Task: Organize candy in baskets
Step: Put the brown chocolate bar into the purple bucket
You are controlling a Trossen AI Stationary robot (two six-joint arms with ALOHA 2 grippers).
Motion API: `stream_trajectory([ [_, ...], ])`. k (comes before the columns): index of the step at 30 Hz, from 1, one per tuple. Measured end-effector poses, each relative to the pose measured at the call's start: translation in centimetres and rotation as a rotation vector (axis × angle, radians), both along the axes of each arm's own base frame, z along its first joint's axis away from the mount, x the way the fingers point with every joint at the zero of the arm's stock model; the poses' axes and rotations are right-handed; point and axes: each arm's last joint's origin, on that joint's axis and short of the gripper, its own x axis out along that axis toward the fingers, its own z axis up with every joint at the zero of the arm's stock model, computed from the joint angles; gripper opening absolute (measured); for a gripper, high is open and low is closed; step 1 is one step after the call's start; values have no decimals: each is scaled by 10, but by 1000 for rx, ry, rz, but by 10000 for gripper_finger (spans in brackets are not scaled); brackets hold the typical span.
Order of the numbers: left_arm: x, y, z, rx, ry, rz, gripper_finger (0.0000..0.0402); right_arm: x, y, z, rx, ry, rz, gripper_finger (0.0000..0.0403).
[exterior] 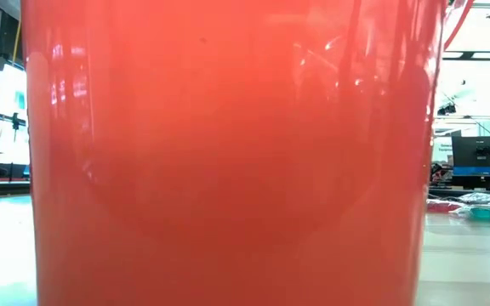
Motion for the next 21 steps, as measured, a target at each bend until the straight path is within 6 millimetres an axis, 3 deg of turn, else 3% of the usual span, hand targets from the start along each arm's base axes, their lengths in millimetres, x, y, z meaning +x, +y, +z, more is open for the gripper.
stream_trajectory([
  [7,20,-1,12,31,-224,-64,32,7,-5,0,-9,-26,30,172],
  [11,33,-1,9,103,-268,-123,66,8,-6,0,-14,-36,62,172],
  [18,66,-1,-23,227,-195,-196,116,3,-11,-2,-65,5,86,172],
  [21,85,2,-40,363,-171,-156,125,0,-15,-3,-103,42,132,172],
])
